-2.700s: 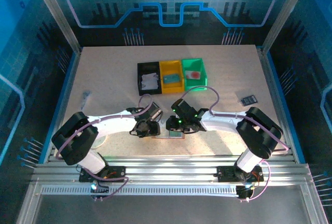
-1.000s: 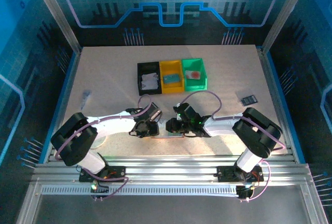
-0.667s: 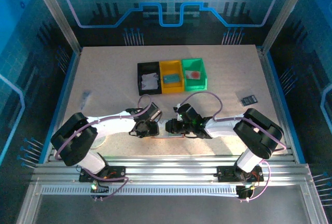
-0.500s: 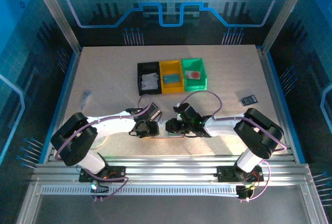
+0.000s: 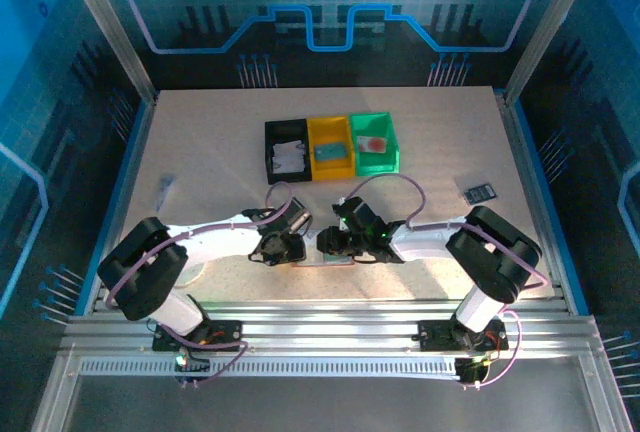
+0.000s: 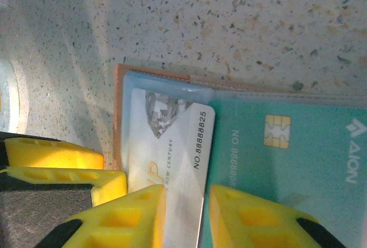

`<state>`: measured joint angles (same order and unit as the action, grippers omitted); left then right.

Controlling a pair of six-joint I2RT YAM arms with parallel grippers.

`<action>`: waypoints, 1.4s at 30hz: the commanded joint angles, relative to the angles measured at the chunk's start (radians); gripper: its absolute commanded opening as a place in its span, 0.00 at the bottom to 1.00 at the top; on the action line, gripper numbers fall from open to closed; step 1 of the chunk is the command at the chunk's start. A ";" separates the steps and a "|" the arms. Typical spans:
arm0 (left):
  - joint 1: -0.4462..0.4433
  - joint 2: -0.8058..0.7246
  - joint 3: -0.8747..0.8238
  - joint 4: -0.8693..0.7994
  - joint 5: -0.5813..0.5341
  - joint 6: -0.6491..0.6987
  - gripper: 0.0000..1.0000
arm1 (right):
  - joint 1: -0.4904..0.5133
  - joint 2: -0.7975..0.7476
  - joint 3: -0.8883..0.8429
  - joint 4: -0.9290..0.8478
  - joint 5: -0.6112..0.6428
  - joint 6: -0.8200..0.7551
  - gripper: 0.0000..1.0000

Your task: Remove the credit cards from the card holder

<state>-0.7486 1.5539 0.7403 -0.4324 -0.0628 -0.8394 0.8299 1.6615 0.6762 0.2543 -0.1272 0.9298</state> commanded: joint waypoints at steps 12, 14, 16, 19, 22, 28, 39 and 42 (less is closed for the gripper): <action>-0.015 0.167 -0.130 0.282 0.172 -0.004 0.38 | -0.010 -0.019 0.013 -0.169 0.100 -0.019 0.26; -0.015 0.168 -0.130 0.284 0.175 -0.004 0.37 | -0.010 -0.035 0.022 -0.185 0.105 -0.023 0.26; -0.014 0.167 -0.133 0.287 0.175 -0.005 0.38 | -0.011 -0.054 0.021 -0.175 0.103 -0.023 0.26; -0.013 0.165 -0.137 0.291 0.176 -0.006 0.37 | -0.007 -0.065 0.027 -0.157 0.087 -0.028 0.28; -0.011 0.165 -0.140 0.294 0.179 -0.006 0.37 | 0.001 -0.063 0.035 -0.133 0.065 -0.028 0.29; -0.010 0.165 -0.142 0.300 0.183 -0.006 0.37 | 0.036 -0.068 0.059 -0.094 0.055 -0.029 0.30; -0.010 0.164 -0.145 0.302 0.186 -0.006 0.37 | 0.053 -0.048 0.103 -0.106 0.059 -0.039 0.31; -0.009 0.166 -0.145 0.305 0.187 -0.007 0.37 | 0.052 -0.018 0.107 -0.096 0.051 -0.039 0.31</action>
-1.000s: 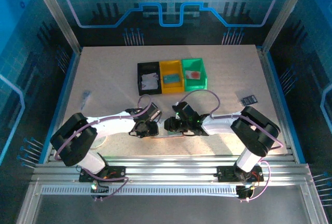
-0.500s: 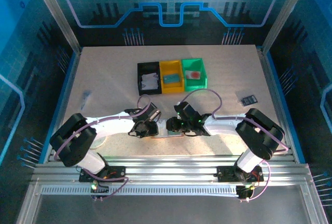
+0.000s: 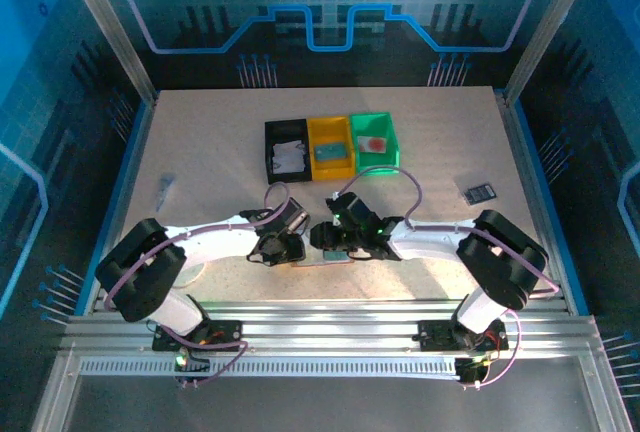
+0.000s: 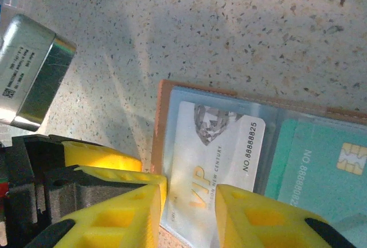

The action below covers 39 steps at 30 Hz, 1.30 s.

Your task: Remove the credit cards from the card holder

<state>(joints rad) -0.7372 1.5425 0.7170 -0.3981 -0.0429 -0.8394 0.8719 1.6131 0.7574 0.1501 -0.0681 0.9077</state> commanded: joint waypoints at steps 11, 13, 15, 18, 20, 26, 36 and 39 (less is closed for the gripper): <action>-0.018 0.183 -0.121 0.274 0.173 -0.004 0.37 | 0.003 0.066 -0.006 0.031 0.006 -0.014 0.31; -0.017 0.185 -0.122 0.275 0.175 -0.005 0.37 | 0.003 0.062 -0.017 0.037 0.009 -0.014 0.31; -0.017 0.187 -0.122 0.274 0.176 -0.004 0.37 | 0.001 0.060 -0.022 0.035 0.011 -0.018 0.31; -0.016 0.189 -0.122 0.274 0.178 -0.005 0.37 | -0.003 0.061 -0.032 0.029 0.011 -0.021 0.31; -0.014 0.189 -0.122 0.274 0.178 -0.005 0.37 | -0.004 0.059 -0.042 0.028 0.011 -0.021 0.31; -0.014 0.194 -0.116 0.273 0.180 -0.004 0.36 | -0.018 0.056 -0.061 0.029 0.010 -0.028 0.31; -0.014 0.197 -0.114 0.274 0.182 -0.002 0.36 | -0.034 0.107 -0.055 0.038 -0.049 -0.048 0.32; -0.013 0.200 -0.113 0.277 0.186 0.000 0.36 | -0.042 0.122 -0.079 0.088 -0.075 -0.035 0.32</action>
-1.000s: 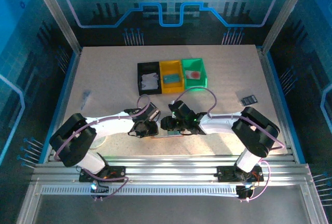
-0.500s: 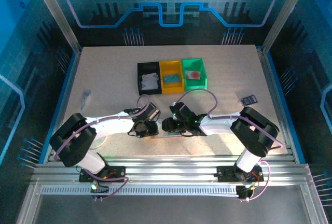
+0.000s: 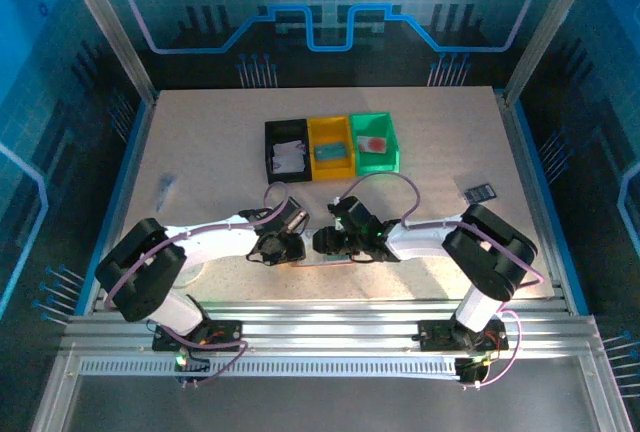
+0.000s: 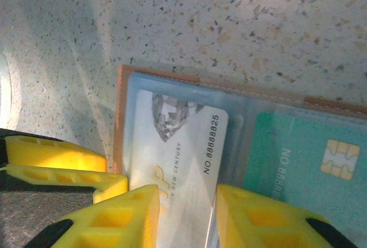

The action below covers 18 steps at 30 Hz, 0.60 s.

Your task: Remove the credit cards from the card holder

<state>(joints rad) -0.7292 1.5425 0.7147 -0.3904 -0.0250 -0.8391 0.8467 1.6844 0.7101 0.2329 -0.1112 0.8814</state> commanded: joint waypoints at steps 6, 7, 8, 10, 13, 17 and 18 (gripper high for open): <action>-0.014 0.212 -0.113 0.281 0.178 0.003 0.36 | -0.037 0.061 -0.072 0.078 -0.097 -0.017 0.32; -0.013 0.212 -0.113 0.283 0.180 0.004 0.36 | -0.039 0.062 -0.072 0.081 -0.106 -0.021 0.32; -0.013 0.215 -0.113 0.285 0.181 0.004 0.36 | -0.042 0.064 -0.077 0.092 -0.119 -0.026 0.32; -0.011 0.215 -0.115 0.288 0.183 0.004 0.36 | -0.047 0.068 -0.092 0.122 -0.139 -0.028 0.31; -0.009 0.215 -0.117 0.292 0.186 0.003 0.36 | -0.053 0.075 -0.116 0.176 -0.168 -0.026 0.30; -0.007 0.214 -0.121 0.298 0.189 0.001 0.36 | -0.059 0.095 -0.134 0.228 -0.198 -0.019 0.29; -0.008 0.214 -0.121 0.298 0.189 0.002 0.36 | -0.059 0.098 -0.139 0.239 -0.201 -0.019 0.29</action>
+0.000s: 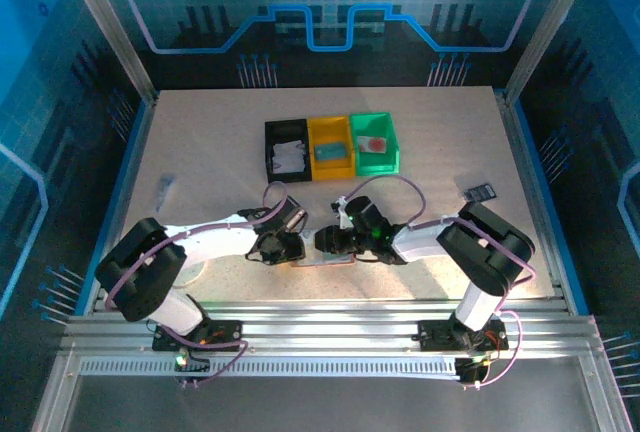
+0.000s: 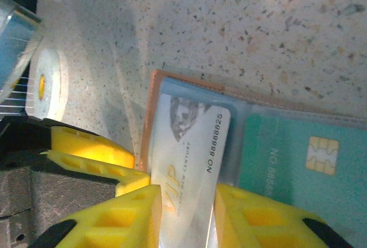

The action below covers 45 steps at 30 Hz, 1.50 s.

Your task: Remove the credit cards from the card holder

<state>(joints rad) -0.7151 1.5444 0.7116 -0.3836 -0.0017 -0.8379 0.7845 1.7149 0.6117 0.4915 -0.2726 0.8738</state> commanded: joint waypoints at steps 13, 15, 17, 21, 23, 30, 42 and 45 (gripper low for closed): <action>-0.021 0.211 -0.124 0.299 0.169 -0.001 0.36 | -0.005 0.076 -0.068 0.026 -0.062 -0.012 0.20; -0.021 0.211 -0.124 0.299 0.169 -0.001 0.36 | -0.004 0.084 -0.069 0.041 -0.069 -0.009 0.19; -0.020 0.210 -0.124 0.299 0.169 -0.001 0.36 | -0.004 0.092 -0.070 0.053 -0.075 -0.004 0.17; -0.019 0.212 -0.124 0.300 0.170 -0.001 0.36 | -0.005 0.101 -0.078 0.075 -0.078 0.003 0.12; -0.019 0.211 -0.124 0.301 0.170 -0.001 0.36 | -0.008 0.097 -0.084 0.080 -0.072 0.006 0.09; -0.017 0.209 -0.127 0.302 0.170 -0.001 0.36 | -0.021 0.069 -0.107 0.077 -0.054 0.003 0.00; -0.016 0.194 -0.135 0.303 0.165 -0.006 0.40 | -0.054 0.018 -0.146 0.076 -0.037 0.004 0.00; -0.017 0.183 -0.142 0.306 0.160 -0.010 0.42 | -0.063 0.004 -0.153 0.070 -0.040 0.004 0.00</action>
<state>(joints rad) -0.7021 1.5436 0.6991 -0.3611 0.0200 -0.8394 0.7387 1.7252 0.4995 0.6746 -0.3080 0.8825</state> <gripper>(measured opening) 0.409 0.040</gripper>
